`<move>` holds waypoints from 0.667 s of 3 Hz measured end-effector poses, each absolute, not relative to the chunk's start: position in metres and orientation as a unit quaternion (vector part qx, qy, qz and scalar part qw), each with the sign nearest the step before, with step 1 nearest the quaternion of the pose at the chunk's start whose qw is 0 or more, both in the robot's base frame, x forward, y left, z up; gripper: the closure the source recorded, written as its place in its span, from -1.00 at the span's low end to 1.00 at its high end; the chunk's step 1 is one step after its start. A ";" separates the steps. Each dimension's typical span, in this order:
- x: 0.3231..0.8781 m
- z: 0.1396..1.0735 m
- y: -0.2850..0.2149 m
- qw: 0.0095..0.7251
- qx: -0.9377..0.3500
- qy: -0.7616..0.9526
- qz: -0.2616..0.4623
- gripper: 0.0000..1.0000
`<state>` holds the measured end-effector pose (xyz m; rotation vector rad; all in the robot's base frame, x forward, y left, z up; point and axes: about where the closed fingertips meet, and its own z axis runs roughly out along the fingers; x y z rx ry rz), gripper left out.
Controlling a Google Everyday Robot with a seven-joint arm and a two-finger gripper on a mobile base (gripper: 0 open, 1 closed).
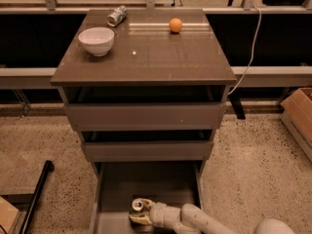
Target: Place green can into bottom drawer
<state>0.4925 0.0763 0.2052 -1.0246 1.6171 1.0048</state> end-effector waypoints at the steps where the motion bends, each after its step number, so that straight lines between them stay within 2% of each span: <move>1: 0.493 0.205 0.078 0.478 -0.416 0.659 0.406 -0.87; 2: 0.492 0.205 0.079 0.477 -0.416 0.659 0.407 -1.00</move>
Offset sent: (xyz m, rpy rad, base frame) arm 0.0001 0.0012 -0.0001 0.0025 -0.0098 -0.0107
